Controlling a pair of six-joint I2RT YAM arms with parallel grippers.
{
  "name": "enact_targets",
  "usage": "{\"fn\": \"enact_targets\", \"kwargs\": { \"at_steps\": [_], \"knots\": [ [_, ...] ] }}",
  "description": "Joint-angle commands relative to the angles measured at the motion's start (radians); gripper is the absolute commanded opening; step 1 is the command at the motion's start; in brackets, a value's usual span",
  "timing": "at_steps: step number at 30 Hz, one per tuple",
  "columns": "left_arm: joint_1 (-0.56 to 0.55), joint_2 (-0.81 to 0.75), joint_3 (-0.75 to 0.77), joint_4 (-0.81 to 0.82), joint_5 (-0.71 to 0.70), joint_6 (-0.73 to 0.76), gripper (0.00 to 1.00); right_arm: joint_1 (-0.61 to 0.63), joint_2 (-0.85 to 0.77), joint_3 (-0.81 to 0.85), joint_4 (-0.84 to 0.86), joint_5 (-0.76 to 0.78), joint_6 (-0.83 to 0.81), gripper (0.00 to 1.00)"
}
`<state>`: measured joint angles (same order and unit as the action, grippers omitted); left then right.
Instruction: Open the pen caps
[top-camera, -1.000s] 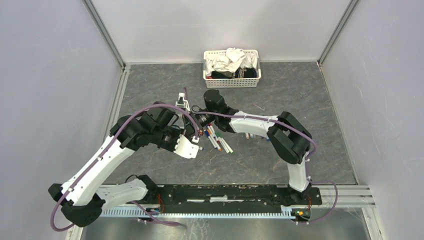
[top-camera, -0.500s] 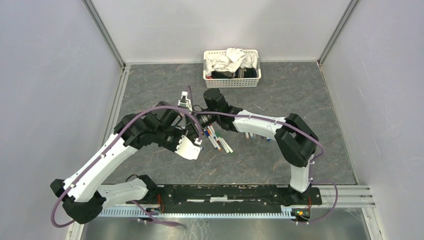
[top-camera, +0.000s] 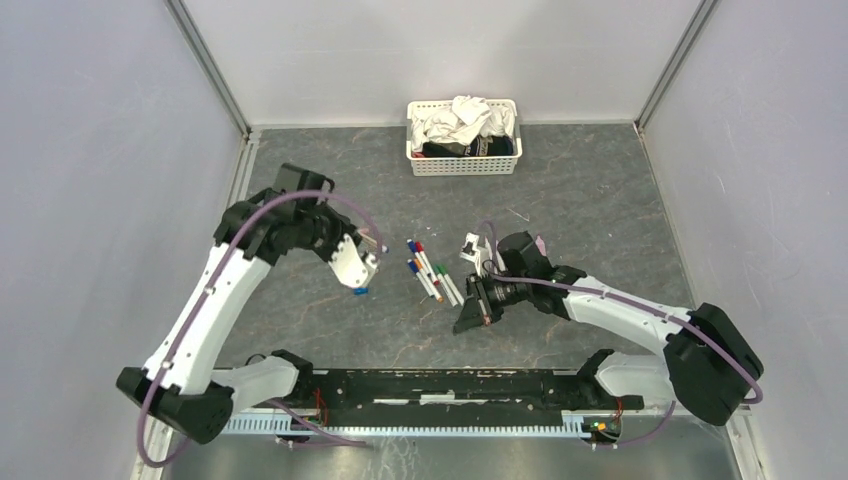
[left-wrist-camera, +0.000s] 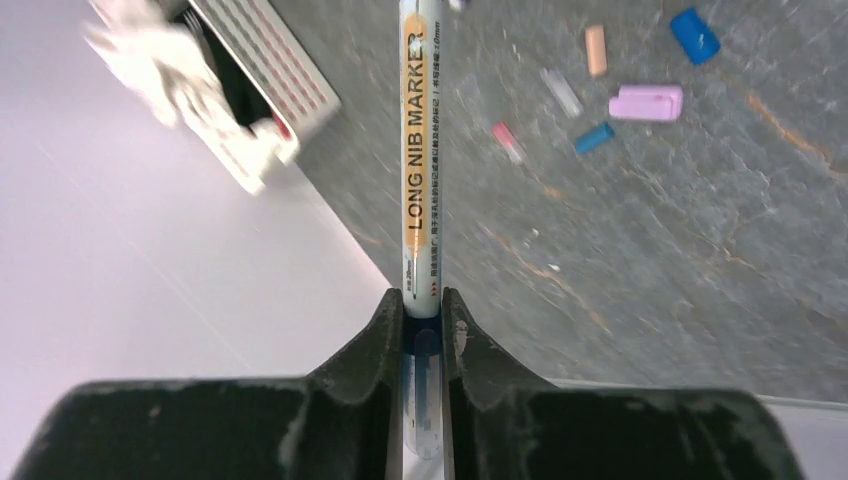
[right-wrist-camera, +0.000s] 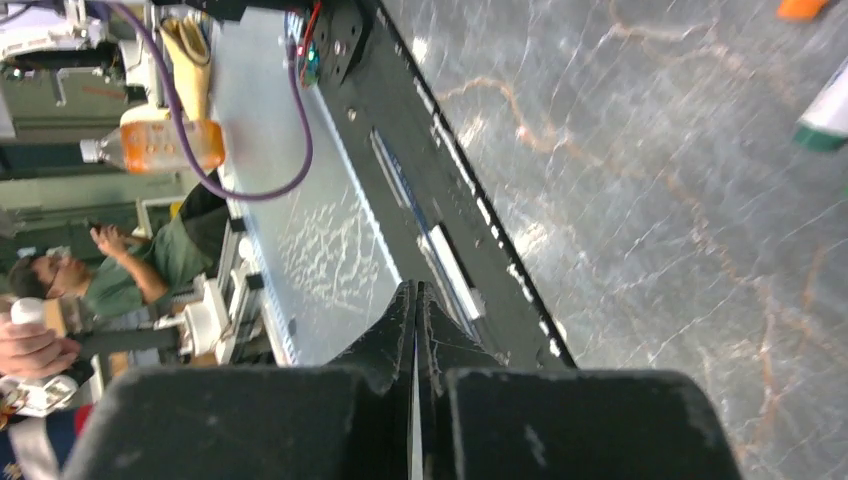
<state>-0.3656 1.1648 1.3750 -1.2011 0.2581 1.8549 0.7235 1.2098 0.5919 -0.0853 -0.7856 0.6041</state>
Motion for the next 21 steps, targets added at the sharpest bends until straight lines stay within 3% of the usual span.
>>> {"fn": "enact_targets", "kwargs": {
  "at_steps": [1, 2, 3, 4, 5, 11, 16, 21],
  "knots": [
    [-0.198, -0.054, -0.004, -0.027, -0.068, -0.012, 0.02, 0.005, 0.007, 0.052, -0.066, -0.115, -0.043, 0.00],
    [-0.247, -0.052, 0.000, -0.027, -0.063, -0.055, 0.02, 0.005, 0.017, 0.081, -0.067, -0.136, -0.051, 0.00],
    [-0.291, -0.049, 0.003, -0.028, -0.054, -0.097, 0.02, 0.003, 0.031, 0.130, -0.089, -0.137, -0.074, 0.06],
    [-0.344, -0.047, 0.005, -0.027, -0.038, -0.142, 0.02, 0.001, 0.044, 0.185, -0.118, -0.129, -0.102, 0.27],
    [-0.375, -0.046, 0.007, -0.028, -0.013, -0.186, 0.02, -0.007, 0.054, 0.230, -0.131, -0.120, -0.116, 0.41],
    [-0.503, -0.042, -0.017, 0.001, 0.082, -0.393, 0.02, -0.025, 0.111, 0.399, 0.044, -0.150, 0.001, 0.71],
    [-0.540, -0.024, -0.019, 0.036, 0.094, -0.478, 0.02, -0.001, 0.191, 0.454, 0.166, -0.170, 0.087, 0.77],
    [-0.546, -0.017, -0.023, 0.069, 0.078, -0.497, 0.02, 0.072, 0.276, 0.527, 0.134, -0.187, 0.079, 0.72]
  ]
}}
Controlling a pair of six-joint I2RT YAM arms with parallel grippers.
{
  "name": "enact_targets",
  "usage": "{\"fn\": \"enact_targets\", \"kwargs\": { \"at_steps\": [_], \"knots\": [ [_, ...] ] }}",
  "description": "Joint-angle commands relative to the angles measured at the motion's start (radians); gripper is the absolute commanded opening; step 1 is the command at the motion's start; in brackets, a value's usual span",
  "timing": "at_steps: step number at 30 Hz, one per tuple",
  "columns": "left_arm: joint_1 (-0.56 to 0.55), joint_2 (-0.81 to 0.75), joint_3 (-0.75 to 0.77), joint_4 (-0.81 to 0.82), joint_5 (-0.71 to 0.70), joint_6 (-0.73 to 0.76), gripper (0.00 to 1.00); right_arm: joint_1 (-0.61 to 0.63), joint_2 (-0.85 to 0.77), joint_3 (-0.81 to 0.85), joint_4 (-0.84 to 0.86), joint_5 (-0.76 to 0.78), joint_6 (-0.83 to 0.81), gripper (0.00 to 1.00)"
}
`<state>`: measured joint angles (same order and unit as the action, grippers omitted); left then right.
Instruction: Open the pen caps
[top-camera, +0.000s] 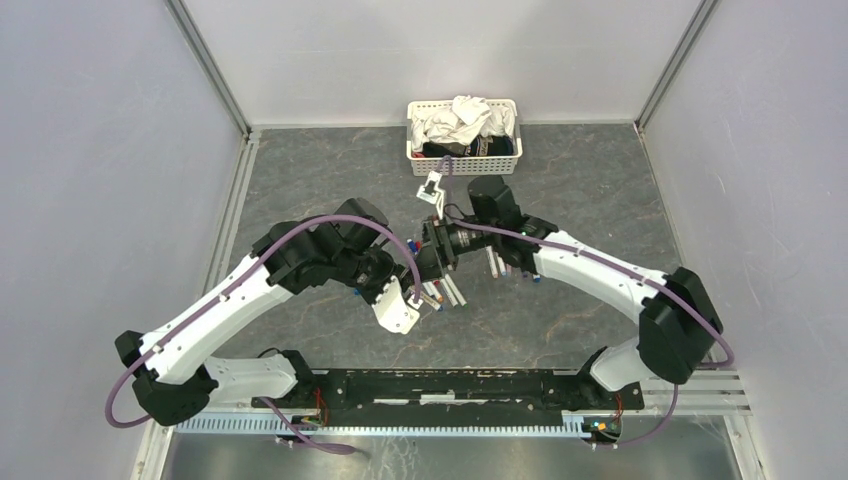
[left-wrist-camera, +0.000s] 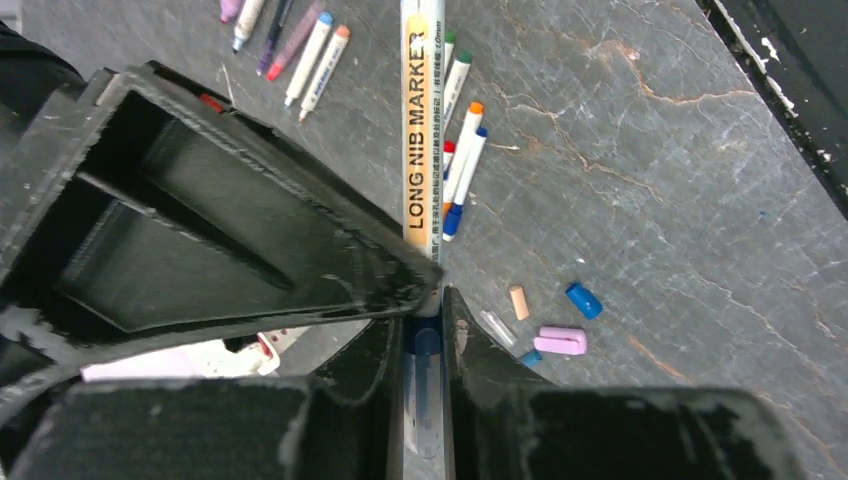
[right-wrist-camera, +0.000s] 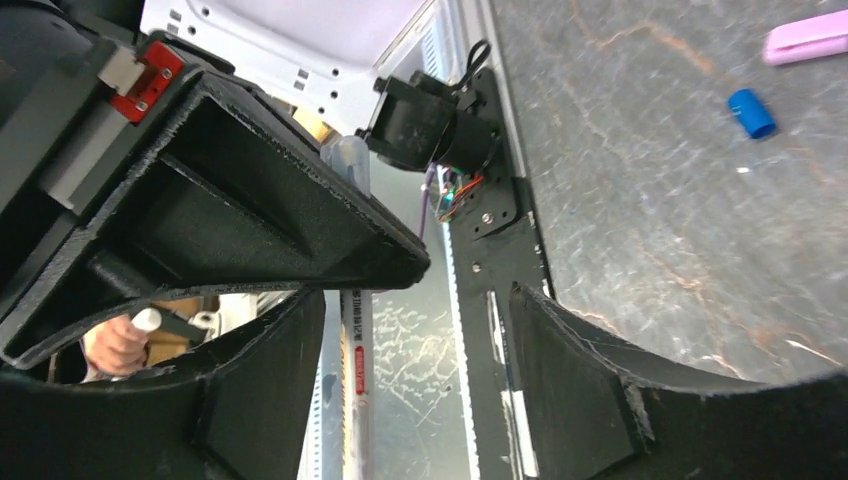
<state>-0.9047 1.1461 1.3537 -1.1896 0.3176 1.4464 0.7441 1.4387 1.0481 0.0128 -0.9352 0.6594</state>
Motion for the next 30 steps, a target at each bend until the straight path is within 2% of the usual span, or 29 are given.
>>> {"fn": "enact_targets", "kwargs": {
  "at_steps": [1, 7, 9, 10, 12, 16, 19, 22, 26, 28, 30],
  "knots": [
    [-0.008, 0.001, -0.003, 0.061, 0.012, -0.089, 0.02, 0.062, 0.055, 0.070, 0.037, -0.044, 0.024, 0.70],
    [-0.009, -0.010, -0.034, 0.077, -0.020, -0.084, 0.02, 0.094, 0.083, 0.071, 0.060, -0.065, 0.050, 0.48],
    [-0.010, -0.014, -0.040, 0.083, -0.022, -0.084, 0.07, 0.094, 0.081, 0.070, 0.078, -0.069, 0.062, 0.32],
    [-0.011, -0.014, -0.042, 0.084, -0.028, -0.083, 0.14, 0.093, 0.077, 0.070, 0.081, -0.070, 0.061, 0.19],
    [-0.011, -0.017, -0.044, 0.082, -0.041, -0.083, 0.21, 0.093, 0.067, 0.061, 0.066, -0.076, 0.049, 0.02],
    [-0.012, -0.027, -0.058, 0.077, -0.068, -0.080, 0.31, 0.092, 0.047, 0.032, 0.032, -0.090, 0.009, 0.00],
    [-0.012, -0.032, -0.069, 0.073, -0.069, -0.074, 0.45, 0.092, 0.037, 0.012, 0.044, -0.100, 0.011, 0.00],
    [-0.012, -0.029, -0.068, 0.073, -0.063, -0.071, 0.48, 0.093, 0.038, 0.016, 0.068, -0.111, 0.030, 0.00],
    [-0.019, -0.012, -0.054, 0.073, -0.050, -0.072, 0.44, 0.097, 0.050, 0.037, 0.081, -0.124, 0.045, 0.00],
    [-0.021, -0.003, -0.044, 0.074, -0.047, -0.075, 0.37, 0.098, 0.058, 0.040, 0.081, -0.127, 0.046, 0.00],
    [-0.024, 0.002, -0.037, 0.074, -0.044, -0.074, 0.25, 0.099, 0.067, 0.042, 0.086, -0.126, 0.049, 0.00]
  ]
}}
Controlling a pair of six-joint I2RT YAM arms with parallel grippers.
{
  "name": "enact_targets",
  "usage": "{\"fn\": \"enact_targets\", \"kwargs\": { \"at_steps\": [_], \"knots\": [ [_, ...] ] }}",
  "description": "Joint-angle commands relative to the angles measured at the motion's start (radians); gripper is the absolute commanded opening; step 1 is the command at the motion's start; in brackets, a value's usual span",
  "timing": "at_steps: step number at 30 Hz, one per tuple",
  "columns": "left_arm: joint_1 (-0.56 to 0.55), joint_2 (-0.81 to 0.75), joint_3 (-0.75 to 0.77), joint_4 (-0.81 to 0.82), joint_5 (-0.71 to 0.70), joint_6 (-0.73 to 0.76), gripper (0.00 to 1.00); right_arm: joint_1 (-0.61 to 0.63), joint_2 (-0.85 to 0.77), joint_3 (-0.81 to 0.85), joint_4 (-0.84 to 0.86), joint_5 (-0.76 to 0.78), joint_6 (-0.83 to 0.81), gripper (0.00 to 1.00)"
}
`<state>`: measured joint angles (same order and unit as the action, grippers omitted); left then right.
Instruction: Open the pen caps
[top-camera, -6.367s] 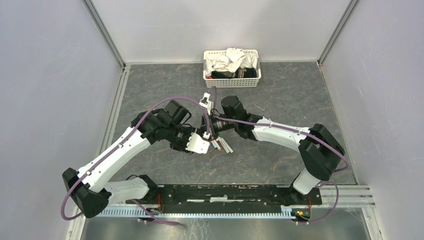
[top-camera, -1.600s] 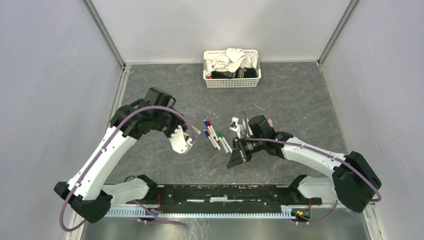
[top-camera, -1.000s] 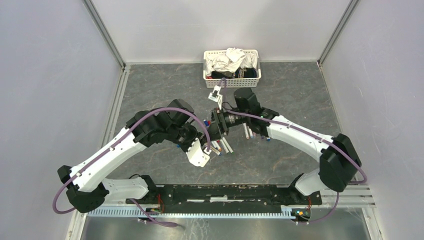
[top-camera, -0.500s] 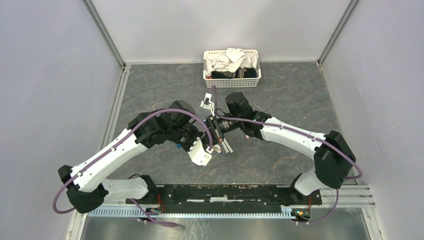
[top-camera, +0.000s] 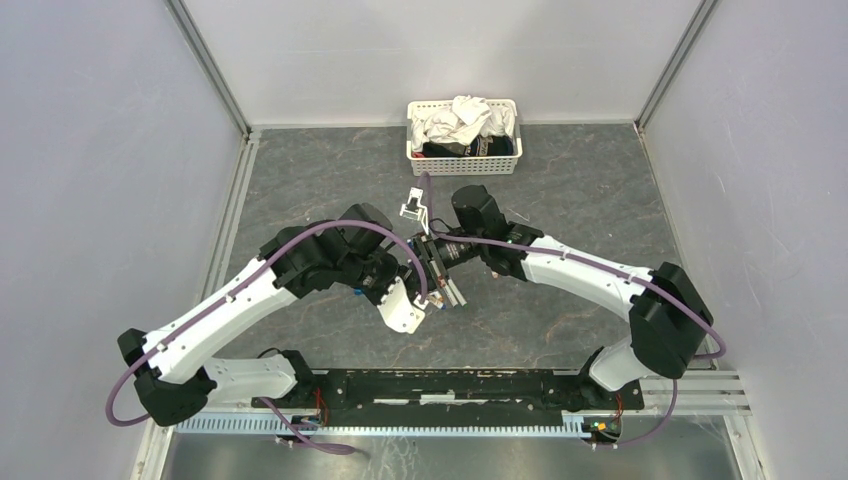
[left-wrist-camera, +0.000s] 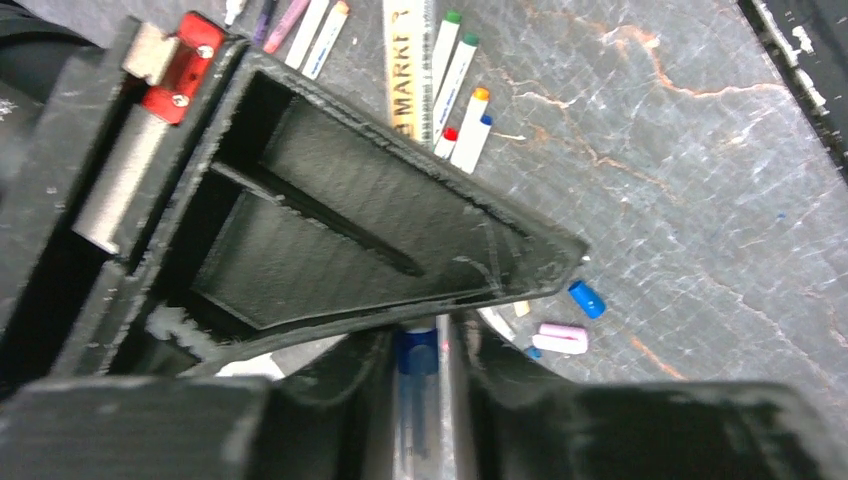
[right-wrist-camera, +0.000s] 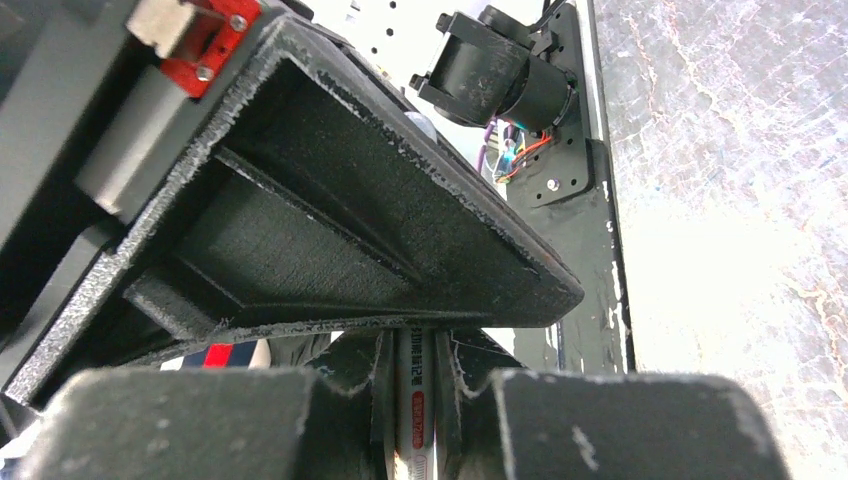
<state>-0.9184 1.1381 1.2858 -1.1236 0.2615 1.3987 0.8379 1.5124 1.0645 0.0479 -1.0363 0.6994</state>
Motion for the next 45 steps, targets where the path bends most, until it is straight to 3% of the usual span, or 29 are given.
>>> {"fn": "enact_targets", "kwargs": {
  "at_steps": [1, 5, 6, 7, 9, 12, 16, 21, 24, 29, 31, 32, 33, 34, 35, 36, 38, 40, 45],
  "knots": [
    [-0.012, 0.012, 0.030, 0.007, 0.014, -0.026, 0.22, 0.006, -0.003, 0.026, 0.055, -0.026, 0.014, 0.00],
    [-0.017, 0.010, 0.026, 0.000, 0.003, -0.011, 0.03, 0.006, 0.001, 0.022, 0.067, -0.039, 0.016, 0.02],
    [-0.017, 0.006, 0.022, -0.004, -0.001, -0.006, 0.02, 0.005, -0.001, 0.021, 0.066, -0.041, 0.014, 0.10],
    [-0.017, 0.003, 0.015, -0.010, -0.006, 0.004, 0.02, 0.006, -0.003, 0.020, 0.068, -0.035, 0.015, 0.27],
    [-0.017, -0.002, 0.002, -0.010, -0.004, 0.018, 0.02, 0.005, 0.003, 0.033, 0.094, -0.012, 0.040, 0.48],
    [-0.020, 0.004, 0.012, -0.005, 0.013, 0.010, 0.02, 0.007, 0.026, 0.054, 0.173, 0.017, 0.104, 0.52],
    [-0.023, 0.023, 0.035, -0.004, 0.023, -0.011, 0.02, 0.012, 0.053, 0.051, 0.290, 0.086, 0.202, 0.38],
    [-0.025, 0.038, 0.059, 0.002, 0.041, -0.043, 0.02, 0.026, 0.101, 0.083, 0.340, 0.136, 0.241, 0.00],
    [-0.025, 0.044, 0.062, 0.004, 0.039, -0.047, 0.02, 0.028, 0.136, 0.128, 0.294, 0.140, 0.206, 0.00],
    [-0.019, 0.040, 0.047, -0.014, -0.034, -0.016, 0.02, 0.007, 0.185, 0.203, -0.129, 0.182, -0.111, 0.00],
    [0.087, 0.022, 0.047, -0.072, -0.134, 0.078, 0.02, 0.001, 0.098, 0.078, -0.367, 0.194, -0.306, 0.00],
    [0.263, 0.005, 0.066, -0.126, -0.145, 0.196, 0.02, 0.012, -0.037, -0.097, -0.448, 0.217, -0.385, 0.00],
    [0.505, -0.016, 0.081, -0.156, -0.097, 0.378, 0.02, -0.001, -0.213, -0.350, -0.399, 0.240, -0.354, 0.00],
    [0.751, -0.012, 0.080, -0.181, -0.060, 0.586, 0.02, -0.042, -0.344, -0.543, -0.254, 0.217, -0.224, 0.00],
    [0.907, 0.005, 0.102, -0.304, 0.005, 0.762, 0.02, -0.094, -0.417, -0.662, -0.124, 0.136, -0.111, 0.00],
    [0.932, 0.011, 0.132, -0.333, 0.048, 0.772, 0.02, -0.107, -0.397, -0.632, -0.180, 0.120, -0.147, 0.00],
    [0.752, -0.033, 0.103, -0.283, 0.005, 0.655, 0.02, -0.102, -0.288, -0.445, -0.432, 0.139, -0.369, 0.00],
    [0.565, -0.079, 0.034, -0.234, -0.076, 0.529, 0.02, -0.092, -0.271, -0.443, -0.377, 0.118, -0.325, 0.00],
    [0.367, -0.101, 0.027, -0.223, -0.045, 0.341, 0.02, -0.089, -0.230, -0.348, -0.317, 0.063, -0.295, 0.00]
  ]
}}
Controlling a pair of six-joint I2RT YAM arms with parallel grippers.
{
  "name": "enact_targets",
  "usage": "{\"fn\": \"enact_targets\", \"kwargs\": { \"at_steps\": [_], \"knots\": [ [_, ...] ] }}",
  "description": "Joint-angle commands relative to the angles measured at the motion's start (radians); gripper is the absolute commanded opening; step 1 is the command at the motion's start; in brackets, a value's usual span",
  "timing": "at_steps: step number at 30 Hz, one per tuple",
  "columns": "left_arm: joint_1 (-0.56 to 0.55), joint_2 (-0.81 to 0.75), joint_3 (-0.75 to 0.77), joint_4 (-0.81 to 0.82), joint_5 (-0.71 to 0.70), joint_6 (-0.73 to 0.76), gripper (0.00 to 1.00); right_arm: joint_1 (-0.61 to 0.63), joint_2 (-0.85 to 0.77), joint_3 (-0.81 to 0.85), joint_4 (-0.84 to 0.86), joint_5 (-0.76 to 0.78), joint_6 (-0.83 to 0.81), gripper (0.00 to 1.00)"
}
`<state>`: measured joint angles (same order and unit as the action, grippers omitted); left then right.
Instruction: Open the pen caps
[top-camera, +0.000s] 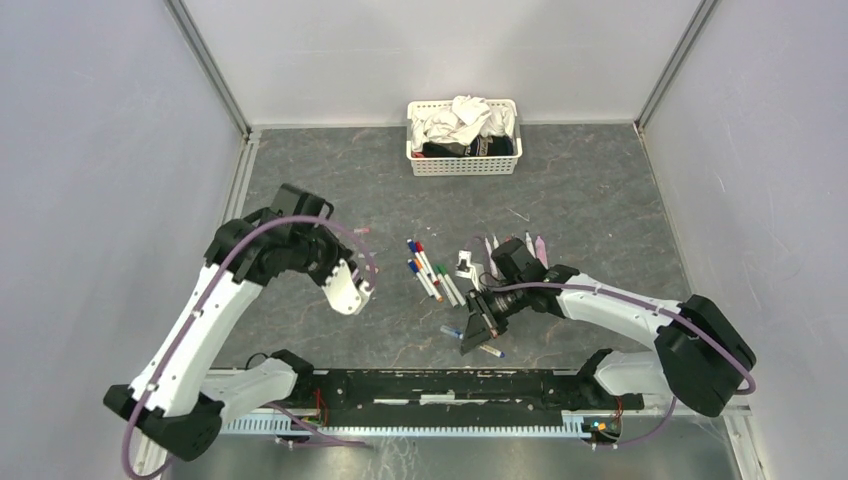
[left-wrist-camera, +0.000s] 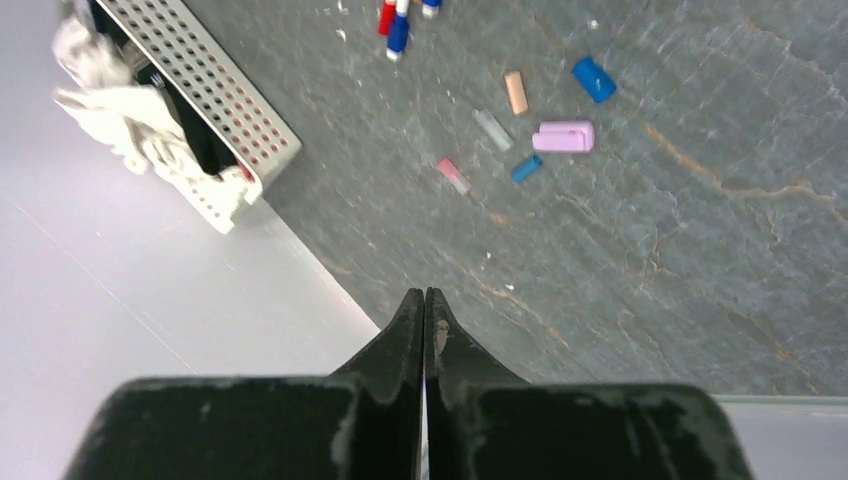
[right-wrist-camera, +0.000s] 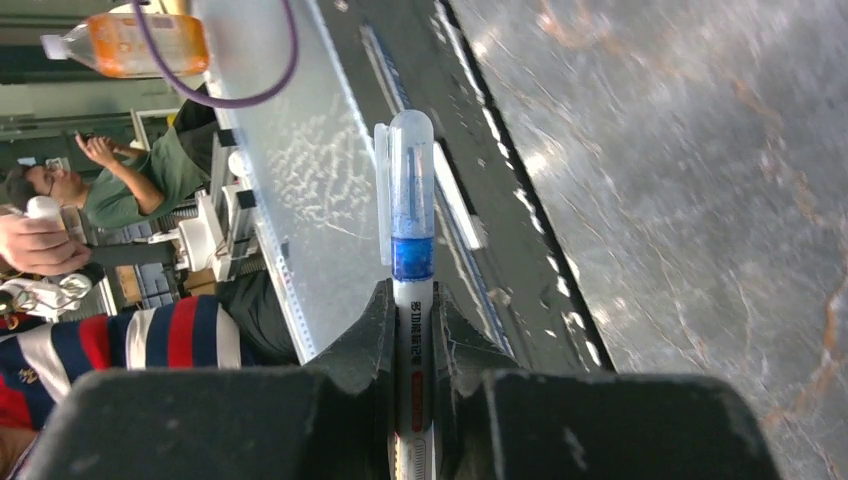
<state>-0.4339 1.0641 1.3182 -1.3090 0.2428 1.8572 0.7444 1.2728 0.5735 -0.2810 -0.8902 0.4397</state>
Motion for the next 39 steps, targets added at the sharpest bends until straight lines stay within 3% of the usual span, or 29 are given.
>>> {"fn": "enact_targets", "kwargs": {
  "at_steps": [1, 3, 5, 6, 8, 10, 15, 17, 20, 25, 28, 30, 31, 33, 36, 39],
  "knots": [
    [-0.147, -0.030, -0.020, -0.019, -0.022, -0.158, 0.02, 0.006, 0.024, 0.177, 0.002, -0.081, -0.045, 0.00],
    [-0.177, -0.023, -0.031, 0.013, -0.012, -0.209, 0.02, 0.006, 0.045, 0.219, 0.009, -0.082, -0.047, 0.00],
    [-0.202, -0.003, -0.027, 0.040, 0.031, -0.285, 0.03, 0.006, 0.057, 0.233, 0.120, -0.094, 0.027, 0.00],
    [-0.222, 0.008, -0.015, 0.048, 0.057, -0.326, 0.10, 0.006, 0.066, 0.239, 0.193, -0.103, 0.078, 0.00],
    [-0.274, 0.036, -0.002, 0.061, 0.086, -0.400, 0.47, 0.017, 0.097, 0.267, 0.299, -0.122, 0.149, 0.00],
    [-0.338, 0.045, -0.011, 0.086, 0.076, -0.449, 0.62, 0.036, 0.138, 0.314, 0.346, -0.125, 0.188, 0.00],
    [-0.443, 0.061, -0.055, 0.174, 0.056, -0.533, 0.66, 0.078, 0.223, 0.419, 0.388, -0.124, 0.232, 0.00],
    [-0.480, 0.081, -0.059, 0.185, 0.047, -0.562, 0.64, 0.083, 0.240, 0.431, 0.402, -0.124, 0.247, 0.00],
    [-0.512, 0.094, -0.079, 0.201, 0.007, -0.580, 0.54, 0.085, 0.245, 0.432, 0.459, -0.122, 0.292, 0.00],
    [-0.522, 0.088, -0.101, 0.232, -0.056, -0.561, 0.15, 0.086, 0.250, 0.424, 0.480, -0.118, 0.313, 0.00],
    [-0.523, 0.079, -0.112, 0.235, -0.069, -0.545, 0.04, 0.084, 0.247, 0.417, 0.528, -0.120, 0.354, 0.00],
    [-0.529, 0.075, -0.114, 0.237, -0.069, -0.541, 0.02, 0.087, 0.253, 0.425, 0.531, -0.119, 0.363, 0.05],
    [-0.534, 0.072, -0.113, 0.237, -0.069, -0.540, 0.02, 0.087, 0.257, 0.427, 0.536, -0.118, 0.374, 0.20],
    [-0.542, 0.067, -0.112, 0.237, -0.068, -0.530, 0.02, 0.091, 0.268, 0.427, 0.572, -0.113, 0.410, 0.34],
    [-0.551, 0.066, -0.114, 0.238, -0.069, -0.520, 0.02, 0.106, 0.290, 0.459, 0.606, -0.116, 0.445, 0.42],
    [-0.554, 0.065, -0.111, 0.237, -0.061, -0.512, 0.02, 0.120, 0.318, 0.506, 0.608, -0.122, 0.456, 0.43]
  ]
}}
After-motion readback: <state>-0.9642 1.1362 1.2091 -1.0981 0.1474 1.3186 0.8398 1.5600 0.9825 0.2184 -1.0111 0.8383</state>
